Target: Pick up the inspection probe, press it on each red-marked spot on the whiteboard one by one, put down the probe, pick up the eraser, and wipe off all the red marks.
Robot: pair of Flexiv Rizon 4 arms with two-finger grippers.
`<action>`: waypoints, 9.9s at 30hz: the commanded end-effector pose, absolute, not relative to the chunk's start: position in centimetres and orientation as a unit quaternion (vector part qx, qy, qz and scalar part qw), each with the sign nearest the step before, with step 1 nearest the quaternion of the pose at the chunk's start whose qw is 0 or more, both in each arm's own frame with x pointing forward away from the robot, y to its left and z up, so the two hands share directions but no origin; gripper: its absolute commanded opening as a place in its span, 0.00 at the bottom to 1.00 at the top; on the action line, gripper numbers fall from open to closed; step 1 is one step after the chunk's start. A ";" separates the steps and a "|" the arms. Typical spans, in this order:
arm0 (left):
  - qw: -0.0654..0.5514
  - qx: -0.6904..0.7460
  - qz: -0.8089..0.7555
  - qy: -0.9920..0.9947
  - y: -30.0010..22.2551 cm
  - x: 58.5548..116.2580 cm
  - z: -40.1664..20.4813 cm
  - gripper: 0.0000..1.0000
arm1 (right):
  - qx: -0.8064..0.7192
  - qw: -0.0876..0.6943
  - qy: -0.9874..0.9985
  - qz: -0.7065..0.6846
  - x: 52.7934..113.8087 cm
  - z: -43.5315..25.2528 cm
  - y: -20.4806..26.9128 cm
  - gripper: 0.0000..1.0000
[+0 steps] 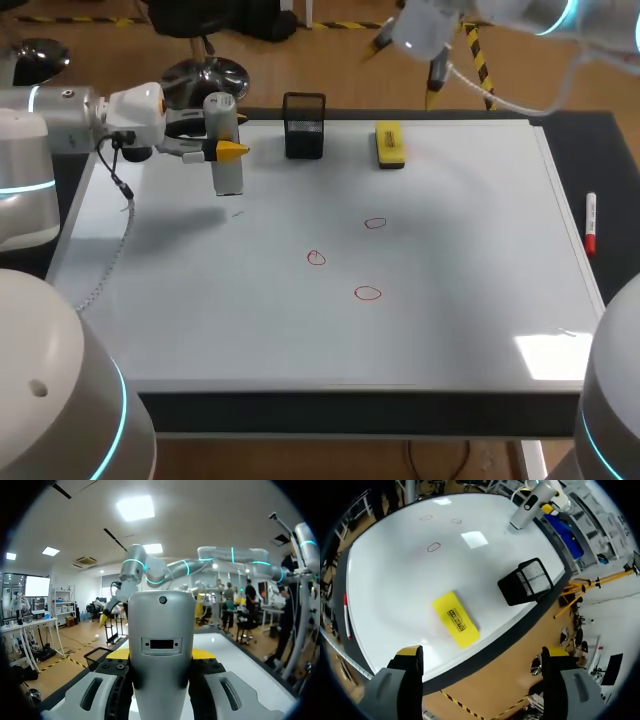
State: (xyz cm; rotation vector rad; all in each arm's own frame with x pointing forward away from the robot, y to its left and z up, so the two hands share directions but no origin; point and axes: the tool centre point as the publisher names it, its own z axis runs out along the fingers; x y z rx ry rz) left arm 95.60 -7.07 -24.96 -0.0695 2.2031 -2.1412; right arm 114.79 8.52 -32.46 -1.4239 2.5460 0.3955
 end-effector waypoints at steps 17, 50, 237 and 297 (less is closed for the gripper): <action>0.034 -0.021 -0.697 0.716 -7.0 95.7 -25.0 0.00 | -0.747 0.064 0.660 -0.055 113.0 -34.7 9.9 1.00; 0.034 -0.021 -0.697 0.716 -7.0 95.7 -25.0 0.00 | -0.711 0.032 0.702 0.028 112.6 -38.5 9.9 1.00; 0.034 -0.021 -0.697 0.716 -7.0 95.7 -25.0 0.00 | -0.414 0.021 0.908 0.058 108.2 -36.0 -8.9 0.00; 0.032 -0.005 -0.695 0.718 -8.3 94.4 -24.5 0.00 | -0.414 0.021 0.908 0.058 108.2 -36.0 -8.9 0.00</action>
